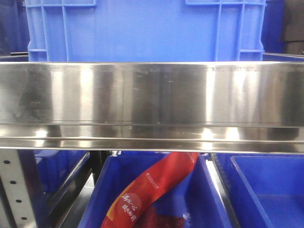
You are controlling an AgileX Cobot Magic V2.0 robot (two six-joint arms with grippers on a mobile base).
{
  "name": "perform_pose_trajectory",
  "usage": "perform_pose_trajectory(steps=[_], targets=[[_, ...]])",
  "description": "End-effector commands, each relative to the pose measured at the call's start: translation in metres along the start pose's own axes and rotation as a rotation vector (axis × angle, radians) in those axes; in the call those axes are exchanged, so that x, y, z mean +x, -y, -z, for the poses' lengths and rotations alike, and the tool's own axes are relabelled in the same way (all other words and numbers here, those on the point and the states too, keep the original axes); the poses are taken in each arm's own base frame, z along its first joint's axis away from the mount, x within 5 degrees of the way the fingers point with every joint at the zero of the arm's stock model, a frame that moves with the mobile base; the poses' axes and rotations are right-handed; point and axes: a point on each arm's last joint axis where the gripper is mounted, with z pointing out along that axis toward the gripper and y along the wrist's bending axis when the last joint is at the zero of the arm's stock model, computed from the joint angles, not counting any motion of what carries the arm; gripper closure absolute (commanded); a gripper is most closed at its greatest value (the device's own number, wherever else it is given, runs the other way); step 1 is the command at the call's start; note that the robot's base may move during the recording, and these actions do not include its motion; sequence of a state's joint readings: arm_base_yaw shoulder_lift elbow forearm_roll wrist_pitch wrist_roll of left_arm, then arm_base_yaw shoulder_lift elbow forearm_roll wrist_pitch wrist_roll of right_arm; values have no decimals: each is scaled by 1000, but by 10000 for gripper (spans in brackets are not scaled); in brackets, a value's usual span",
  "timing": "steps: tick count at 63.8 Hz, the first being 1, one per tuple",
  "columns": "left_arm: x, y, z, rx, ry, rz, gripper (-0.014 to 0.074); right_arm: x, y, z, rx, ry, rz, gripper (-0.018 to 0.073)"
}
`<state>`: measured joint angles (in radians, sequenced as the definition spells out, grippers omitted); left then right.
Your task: Grab block from conveyor and place in blue bin
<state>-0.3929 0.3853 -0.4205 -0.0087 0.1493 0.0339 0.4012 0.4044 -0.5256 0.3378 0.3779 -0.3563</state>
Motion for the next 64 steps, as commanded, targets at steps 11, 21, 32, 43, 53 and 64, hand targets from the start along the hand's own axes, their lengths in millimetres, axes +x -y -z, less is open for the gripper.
perform_pose_trajectory(steps=[11, 21, 32, 43, 53, 64], targets=[[45, -15, 29, -271, 69, -19, 707, -1, 1, 1, 8, 22, 12, 715], [78, -18, 37, -370, 123, -31, 707, -1, 1, 1, 8, 22, 12, 715], [96, -19, 37, -405, 177, -44, 707, -1, 1, 1, 8, 22, 12, 715], [101, -20, 36, -415, 124, -34, 707, -1, 1, 1, 9, 24, 12, 715], [101, -20, 36, -415, 124, -34, 707, -1, 1, 1, 9, 24, 12, 715], [101, -20, 36, -415, 124, -34, 707, -1, 1, 1, 9, 24, 12, 715]])
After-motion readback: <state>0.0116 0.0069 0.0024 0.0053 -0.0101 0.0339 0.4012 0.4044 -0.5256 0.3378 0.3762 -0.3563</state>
